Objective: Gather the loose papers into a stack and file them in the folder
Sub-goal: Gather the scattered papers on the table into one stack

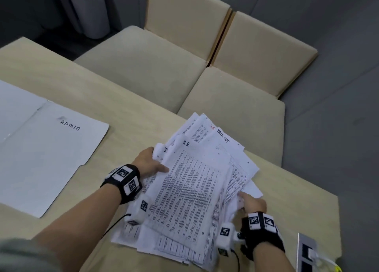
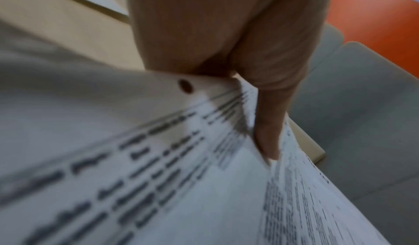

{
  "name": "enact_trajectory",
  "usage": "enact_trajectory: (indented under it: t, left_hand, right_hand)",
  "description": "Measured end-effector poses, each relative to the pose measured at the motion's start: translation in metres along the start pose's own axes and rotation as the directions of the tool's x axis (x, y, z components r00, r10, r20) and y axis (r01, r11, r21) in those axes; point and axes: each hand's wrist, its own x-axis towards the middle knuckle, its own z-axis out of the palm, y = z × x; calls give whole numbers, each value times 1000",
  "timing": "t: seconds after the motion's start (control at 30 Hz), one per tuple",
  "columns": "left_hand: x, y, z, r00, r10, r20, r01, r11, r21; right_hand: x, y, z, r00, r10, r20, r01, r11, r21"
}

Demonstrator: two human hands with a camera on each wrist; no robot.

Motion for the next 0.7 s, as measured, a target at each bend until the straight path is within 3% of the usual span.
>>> enact_trajectory:
  t: [0.1,0.17,0.23,0.33,0.4,0.43,0.53,0.63,0.7]
  left_hand:
    - [-3,-2,4,989,51,136,-43,997,-66]
    - [-8,0,8,984,82,158,-67,993,-97]
    - [-10,1,9,983,86,163,-69,992,-106]
    - [-11,-3,15,993,83,85,-74,991,-109]
    - [-7,-11,23,998,64,24,-62,996,-59]
    - [-8,-13,28,996,65,56,-62,997,-42]
    - [-38,9,30,976,181,119,-176,983,-55]
    - [-69,37,12,930,343,135,-323,934,-152]
    - [-89,54,-9,886,427,182,-371,887,-273]
  right_hand:
    - [2,-10,9,995,-29,94,31,999,-16]
    - [-11,-13,16,987,-84,138,77,995,55]
    - [-13,-8,20,980,-116,159,87,980,179]
    - [-31,4,12,952,-111,287,3,936,353]
    - [-50,16,7,933,-101,347,-17,947,320]
    - [-62,21,6,936,-75,343,-19,965,262]
    - [-75,28,6,933,-82,350,21,984,176]
    - [-77,18,-10,906,-210,367,61,923,379]
    - [-88,8,-31,827,-345,445,65,843,534]
